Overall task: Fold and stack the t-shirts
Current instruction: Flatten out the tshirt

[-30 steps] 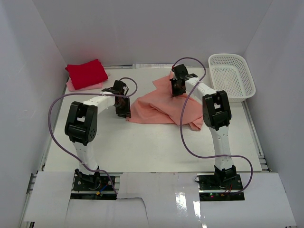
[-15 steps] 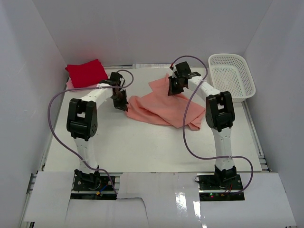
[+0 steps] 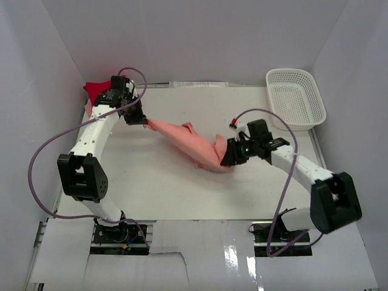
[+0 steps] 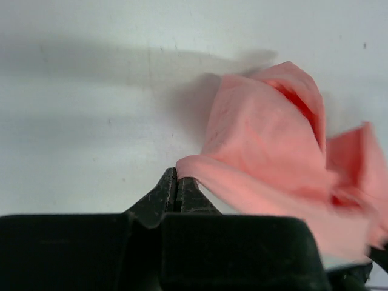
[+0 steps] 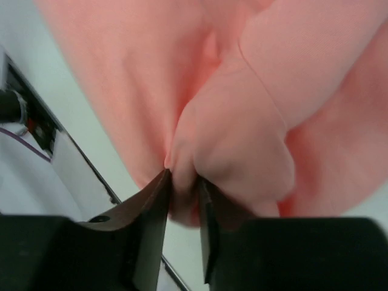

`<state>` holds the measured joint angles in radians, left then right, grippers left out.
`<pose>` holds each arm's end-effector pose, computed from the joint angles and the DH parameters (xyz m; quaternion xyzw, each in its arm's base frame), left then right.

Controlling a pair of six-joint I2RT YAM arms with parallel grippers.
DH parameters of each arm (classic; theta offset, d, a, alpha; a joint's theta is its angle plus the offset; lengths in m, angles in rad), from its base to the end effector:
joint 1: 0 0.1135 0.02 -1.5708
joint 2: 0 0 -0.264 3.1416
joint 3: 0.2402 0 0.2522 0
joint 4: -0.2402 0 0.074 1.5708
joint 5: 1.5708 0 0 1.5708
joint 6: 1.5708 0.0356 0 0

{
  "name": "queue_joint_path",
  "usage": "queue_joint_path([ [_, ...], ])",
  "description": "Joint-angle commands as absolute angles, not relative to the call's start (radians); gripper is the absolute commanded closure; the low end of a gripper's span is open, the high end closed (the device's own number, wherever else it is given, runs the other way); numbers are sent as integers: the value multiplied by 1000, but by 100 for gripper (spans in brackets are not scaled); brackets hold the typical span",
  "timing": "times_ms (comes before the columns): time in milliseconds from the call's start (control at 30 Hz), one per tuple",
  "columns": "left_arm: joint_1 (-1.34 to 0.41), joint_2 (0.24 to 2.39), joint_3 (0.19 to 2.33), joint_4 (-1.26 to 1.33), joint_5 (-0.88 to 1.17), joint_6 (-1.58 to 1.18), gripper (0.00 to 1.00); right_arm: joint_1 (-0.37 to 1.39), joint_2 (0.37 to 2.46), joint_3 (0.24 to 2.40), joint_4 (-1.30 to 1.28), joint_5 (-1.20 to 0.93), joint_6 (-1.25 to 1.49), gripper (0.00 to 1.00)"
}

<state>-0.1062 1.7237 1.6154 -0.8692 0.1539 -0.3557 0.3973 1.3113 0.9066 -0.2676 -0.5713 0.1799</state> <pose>0.3686 -0.0448 0.3171 -0.0963 0.9489 -0.1383 0.2669 0.2529 0.1270 0.2626 -0.2154 0.8459 0.3619 0.3272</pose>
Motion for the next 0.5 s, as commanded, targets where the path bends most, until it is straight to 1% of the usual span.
queue_joint_path([
  [0,-112,1634,1533,-902,167,-336,100,475,1495,767,-500,-507,184,63],
  [33,-112,1628,1520,-900,170,-334,100,495,1497,778,-537,-442,211,56],
  [67,-112,1623,1508,-900,169,-334,100,502,1491,790,-546,-373,228,39],
  [100,-112,1618,1506,-900,166,-333,100,499,1473,808,-551,-332,247,8],
  [133,-112,1617,1506,-900,150,-330,100,499,1465,872,-570,-281,267,6],
  [167,-112,1615,1511,-900,144,-327,100,497,1460,905,-572,-225,287,10],
  [233,-112,1617,1520,-911,130,-324,100,497,1470,983,-580,-180,294,10],
  [300,-112,1626,1540,-934,111,-311,100,502,1473,1081,-566,-111,314,6],
  [467,-110,1628,1508,-942,72,-322,100,508,1492,1208,-505,-129,307,1],
])
